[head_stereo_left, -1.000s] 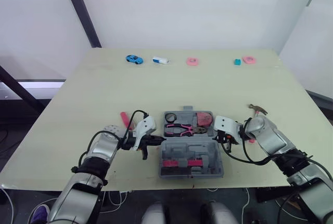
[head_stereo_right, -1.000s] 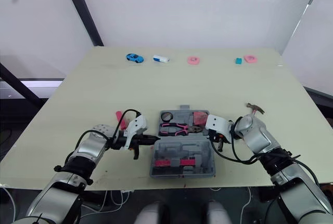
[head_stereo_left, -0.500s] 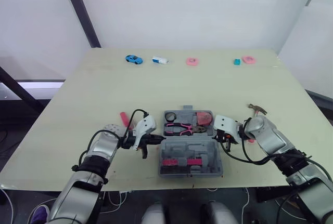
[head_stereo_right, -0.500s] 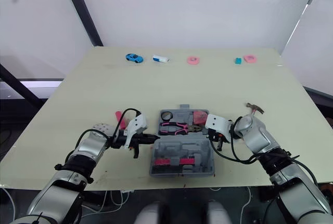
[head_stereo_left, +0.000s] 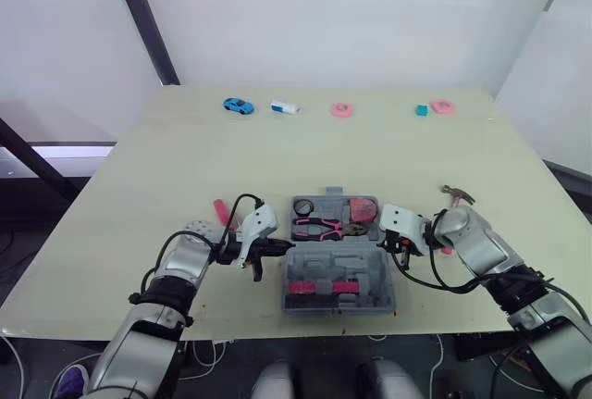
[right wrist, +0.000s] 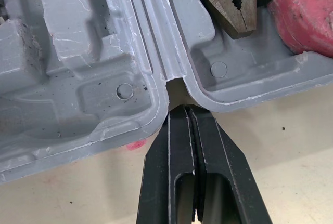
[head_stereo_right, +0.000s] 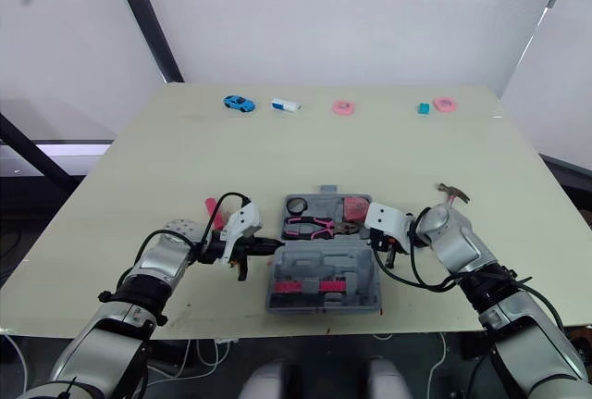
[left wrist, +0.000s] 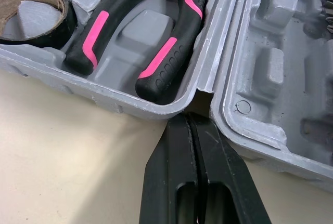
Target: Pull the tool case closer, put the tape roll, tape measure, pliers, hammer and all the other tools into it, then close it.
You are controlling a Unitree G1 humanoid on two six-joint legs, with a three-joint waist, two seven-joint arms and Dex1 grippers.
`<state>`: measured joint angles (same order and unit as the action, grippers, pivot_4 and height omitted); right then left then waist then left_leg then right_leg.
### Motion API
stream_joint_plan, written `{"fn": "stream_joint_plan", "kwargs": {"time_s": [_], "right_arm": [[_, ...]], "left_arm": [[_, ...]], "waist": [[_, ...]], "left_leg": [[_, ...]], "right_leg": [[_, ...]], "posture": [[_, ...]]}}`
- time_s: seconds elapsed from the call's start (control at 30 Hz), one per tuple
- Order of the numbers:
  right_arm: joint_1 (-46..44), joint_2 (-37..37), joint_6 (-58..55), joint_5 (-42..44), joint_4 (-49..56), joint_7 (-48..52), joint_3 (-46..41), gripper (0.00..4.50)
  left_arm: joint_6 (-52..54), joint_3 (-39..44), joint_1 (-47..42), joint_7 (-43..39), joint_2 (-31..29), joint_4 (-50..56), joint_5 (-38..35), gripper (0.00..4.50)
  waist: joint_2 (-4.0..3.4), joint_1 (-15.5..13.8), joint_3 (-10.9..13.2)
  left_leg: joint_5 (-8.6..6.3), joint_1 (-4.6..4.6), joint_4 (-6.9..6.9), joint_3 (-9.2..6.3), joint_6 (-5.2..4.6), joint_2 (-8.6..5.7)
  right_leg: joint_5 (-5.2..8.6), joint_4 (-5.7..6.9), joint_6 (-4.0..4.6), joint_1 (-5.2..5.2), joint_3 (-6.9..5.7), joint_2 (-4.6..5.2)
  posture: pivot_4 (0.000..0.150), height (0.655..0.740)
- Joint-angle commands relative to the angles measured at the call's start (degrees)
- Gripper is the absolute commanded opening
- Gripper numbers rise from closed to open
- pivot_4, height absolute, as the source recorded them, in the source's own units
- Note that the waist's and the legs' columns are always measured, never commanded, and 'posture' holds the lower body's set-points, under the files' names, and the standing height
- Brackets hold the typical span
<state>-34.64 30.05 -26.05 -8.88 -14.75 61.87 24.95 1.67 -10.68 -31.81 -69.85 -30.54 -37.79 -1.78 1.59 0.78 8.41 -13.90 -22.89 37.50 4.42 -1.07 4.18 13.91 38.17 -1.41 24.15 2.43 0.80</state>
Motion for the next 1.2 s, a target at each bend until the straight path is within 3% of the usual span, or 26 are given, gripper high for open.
{"fn": "stream_joint_plan", "kwargs": {"time_s": [0.03, 0.2, 0.33, 0.7, 0.73, 0.77, 0.83, 0.97, 1.07, 1.1, 1.2], "right_arm": [[-1.1, -1.3, 1.3, 1.2, 2.0, 0.2, -0.5, 0.00], [0.6, 1.2, -0.2, 2.4, 5.0, 0.9, -2.7, 0.00], [5.3, 3.7, -1.6, 7.5, 9.1, -0.2, -9.9, 0.00], [24.1, 4.8, 10.9, 24.5, 14.4, -1.7, -32.4, 0.00], [26.0, 5.1, 12.2, 25.6, 15.1, -1.0, -33.8, 0.40], [28.0, 5.2, 13.1, 26.8, 15.7, -0.8, -35.4, 0.51], [31.5, 5.5, 13.4, 29.3, 17.2, -0.3, -38.0, 1.15], [41.0, 7.8, 13.1, 33.9, 21.3, 0.0, -46.3, 2.89], [46.6, 9.3, 12.9, 35.8, 22.8, 0.2, -50.6, 4.46], [48.6, 9.7, 13.1, 36.1, 22.9, 0.5, -52.1, 4.50], [52.8, 10.3, 13.8, 36.9, 22.6, 0.6, -55.2, 4.50]], "left_arm": [[-0.8, -0.4, -0.6, 1.5, 1.2, -0.2, 0.7, 0.01], [0.0, 1.8, 1.6, 1.0, 0.2, 2.8, -1.9, 0.01], [2.5, 7.0, 6.8, 1.4, -1.1, 9.6, -7.3, 0.01], [8.3, 21.7, 28.0, 7.7, -1.3, 33.4, -22.4, 0.01], [9.1, 23.5, 29.9, 8.1, -1.1, 34.8, -24.3, 0.00], [9.3, 25.0, 32.2, 8.1, -1.2, 36.0, -25.6, 0.26], [9.9, 27.7, 35.8, 8.4, -1.4, 38.0, -27.9, 0.75], [10.3, 33.6, 45.1, 8.0, -2.1, 41.0, -31.3, 2.46], [9.7, 36.7, 49.7, 7.4, -2.6, 41.1, -32.6, 4.03], [9.3, 37.8, 51.1, 6.8, -2.9, 40.5, -32.8, 4.46], [8.4, 39.8, 53.5, 5.7, -3.6, 38.9, -32.9, 4.46]], "waist": [[0.00, 0.0, 0.0], [0.00, 0.0, 0.0], [0.00, 0.0, 0.0], [0.00, 0.0, 0.0], [0.02, 0.0, 0.0], [0.02, 0.0, 0.0], [0.01, 0.0, 0.0], [0.01, 0.0, 0.0], [0.01, 0.0, 0.0], [0.03, 0.0, 0.0], [0.05, -0.1, 0.0]], "left_leg": [[0.00, 0.00, 0.00, 0.00, 0.00, 0.00], [0.00, -0.01, 0.00, 0.00, 0.00, 0.00], [-0.01, -0.14, -0.03, -0.04, 0.00, 0.00], [-0.01, -0.24, -0.12, -0.12, 0.00, 0.01], [-0.01, -0.19, -0.12, -0.09, 0.00, 0.01], [-0.01, -0.16, -0.12, -0.11, 0.00, 0.03], [-0.02, 0.02, -0.12, -0.10, 0.00, 0.03], [-0.02, 0.08, -0.12, -0.09, 0.01, 0.04], [-0.03, 0.10, -0.14, -0.11, 0.01, 0.03], [-0.02, 0.10, -0.13, -0.12, 0.02, 0.03], [-0.03, 0.13, -0.13, -0.21, 0.02, 0.04]], "right_leg": [[0.00, 0.00, 0.00, 0.00, 0.00, 0.00], [0.00, 0.00, 0.00, 0.00, 0.00, 0.00], [0.01, -0.04, -0.01, 0.07, -0.01, 0.01], [0.01, -0.17, -0.03, 0.11, -0.07, 0.05], [0.01, -0.16, -0.03, 0.10, -0.06, 0.06], [0.01, -0.16, -0.03, 0.06, -0.07, 0.07], [0.02, -0.17, -0.03, -0.11, -0.07, 0.08], [0.23, -0.18, 0.00, -0.13, -0.06, 0.13], [0.26, -0.22, 0.00, -0.13, -0.04, 0.20], [0.27, -0.23, -0.02, -0.13, -0.03, 0.21], [0.30, -0.26, -0.06, -0.13, -0.05, 0.24]], "posture": [[0.150, 0.7400], [0.150, 0.7400], [0.150, 0.7400], [0.150, 0.7400], [0.150, 0.7400], [0.150, 0.7400], [0.150, 0.7400], [0.150, 0.7400], [0.150, 0.7400], [0.150, 0.7400], [0.150, 0.7400]]}}
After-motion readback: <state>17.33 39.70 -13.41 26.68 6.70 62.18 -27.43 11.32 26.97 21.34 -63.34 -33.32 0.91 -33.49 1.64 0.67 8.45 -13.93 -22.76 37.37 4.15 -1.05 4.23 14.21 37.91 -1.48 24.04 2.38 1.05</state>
